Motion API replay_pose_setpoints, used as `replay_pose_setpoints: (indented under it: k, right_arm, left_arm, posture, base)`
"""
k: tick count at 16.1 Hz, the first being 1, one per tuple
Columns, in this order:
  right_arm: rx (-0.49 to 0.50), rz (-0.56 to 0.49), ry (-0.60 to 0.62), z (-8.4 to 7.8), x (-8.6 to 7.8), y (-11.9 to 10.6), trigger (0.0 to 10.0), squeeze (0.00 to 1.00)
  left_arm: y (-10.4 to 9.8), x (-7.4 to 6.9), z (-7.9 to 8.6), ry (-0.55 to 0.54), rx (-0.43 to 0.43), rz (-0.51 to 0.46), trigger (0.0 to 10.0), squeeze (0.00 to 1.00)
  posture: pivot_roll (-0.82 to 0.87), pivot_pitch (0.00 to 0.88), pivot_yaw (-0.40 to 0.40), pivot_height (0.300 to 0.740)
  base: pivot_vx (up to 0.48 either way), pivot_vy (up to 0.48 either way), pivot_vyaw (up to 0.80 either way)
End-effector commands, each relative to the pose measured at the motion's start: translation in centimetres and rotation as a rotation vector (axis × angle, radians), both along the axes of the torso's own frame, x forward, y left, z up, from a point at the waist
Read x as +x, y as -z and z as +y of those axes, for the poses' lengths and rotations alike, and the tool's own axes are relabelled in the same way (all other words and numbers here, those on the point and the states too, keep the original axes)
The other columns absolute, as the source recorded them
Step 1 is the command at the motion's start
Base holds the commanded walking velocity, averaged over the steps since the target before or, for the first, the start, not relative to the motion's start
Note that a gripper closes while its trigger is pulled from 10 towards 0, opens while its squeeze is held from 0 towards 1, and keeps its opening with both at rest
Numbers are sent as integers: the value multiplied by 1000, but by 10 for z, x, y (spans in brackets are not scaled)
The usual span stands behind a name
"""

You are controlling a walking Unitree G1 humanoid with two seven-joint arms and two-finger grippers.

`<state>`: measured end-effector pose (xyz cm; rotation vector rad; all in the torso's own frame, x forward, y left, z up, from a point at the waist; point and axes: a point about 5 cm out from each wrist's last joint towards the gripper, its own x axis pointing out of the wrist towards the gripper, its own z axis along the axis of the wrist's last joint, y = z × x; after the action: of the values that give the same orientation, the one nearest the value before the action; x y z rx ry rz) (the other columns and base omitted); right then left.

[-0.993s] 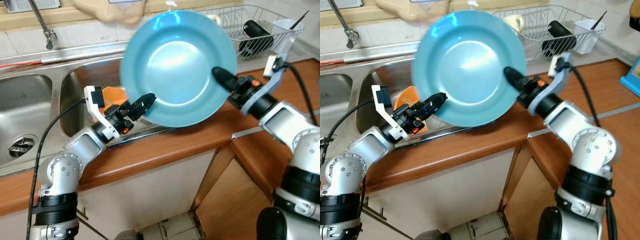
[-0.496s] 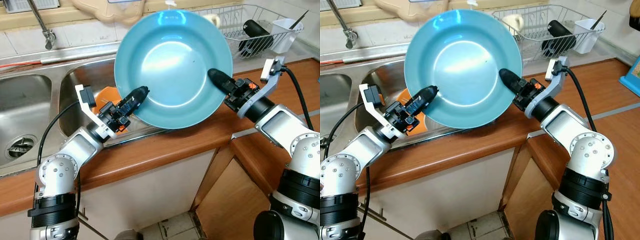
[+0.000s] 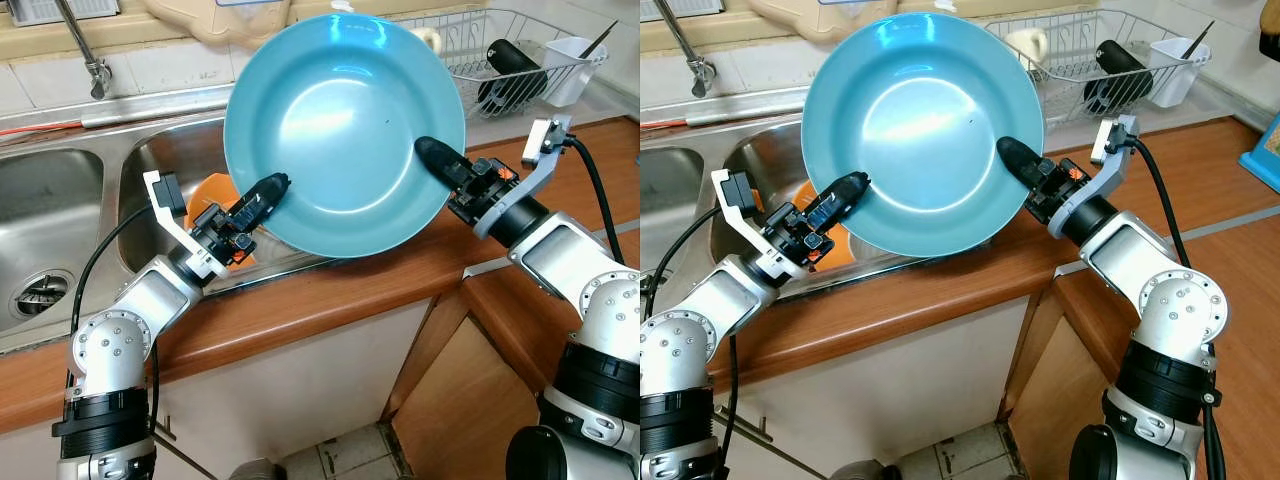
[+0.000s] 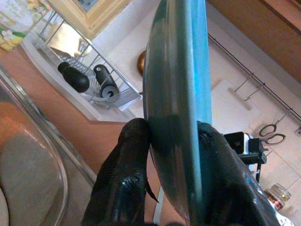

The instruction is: Kitchen organization

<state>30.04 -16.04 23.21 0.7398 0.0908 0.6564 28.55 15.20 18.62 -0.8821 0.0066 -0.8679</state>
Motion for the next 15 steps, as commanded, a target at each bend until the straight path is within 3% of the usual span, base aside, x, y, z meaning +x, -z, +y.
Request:
replay_pose_setpoints:
  k: [1, 4, 5, 6, 9, 10, 11, 14, 15]
  right_arm:
    - [-23, -3, 4, 3, -1, -1, 0, 0]
    - [-28, -6, 5, 3, -1, -1, 314, 0]
    - [-32, -7, 5, 4, -1, -1, 2353, 0]
    - [-47, -7, 10, 4, -1, -1, 10000, 0]
    - [-73, -12, 30, 3, 0, 0, 10000, 0]
    - [-67, -18, 28, 3, 0, 0, 10000, 745]
    - [-63, -22, 24, 3, 0, -1, 10000, 1000]
    - [-100, -28, 35, 1, -1, -1, 10000, 1000]
    - [-140, -30, 33, 1, -2, 2, 10000, 431]
  left_arm:
    - [-7, -2, -3, 32, -4, -34, 0, 0]
    - [-6, -2, -3, 26, 1, -28, 0, 0]
    - [-5, 0, -3, 14, 10, -22, 0, 0]
    - [-4, 0, -3, 3, 19, -17, 0, 0]
    - [-4, 4, 0, -39, 27, -11, 0, 0]
    - [-4, 6, 2, -65, 24, -8, 0, 0]
    - [-4, 8, 4, -85, 26, -4, 0, 0]
    - [-3, 16, 17, -197, 4, 23, 0, 0]
    - [-3, 18, 22, -240, 8, 30, 0, 0]
  posture:
    - [-55, 0, 75, 740]
    - [-55, 0, 76, 740]
    - [-55, 0, 76, 740]
    - [-55, 0, 75, 740]
    - [-56, 0, 73, 740]
    - [-56, 0, 73, 740]
    - [-58, 0, 72, 740]
    - [-60, 0, 72, 740]
    - [-62, 0, 71, 740]
  base:
    - [0, 0, 0]
    - [0, 0, 0]
    - [0, 0, 0]
    - [0, 0, 0]
    - [0, 0, 0]
    - [0, 0, 0]
    - [0, 0, 0]
    - [0, 0, 0]
    - [0, 0, 0]
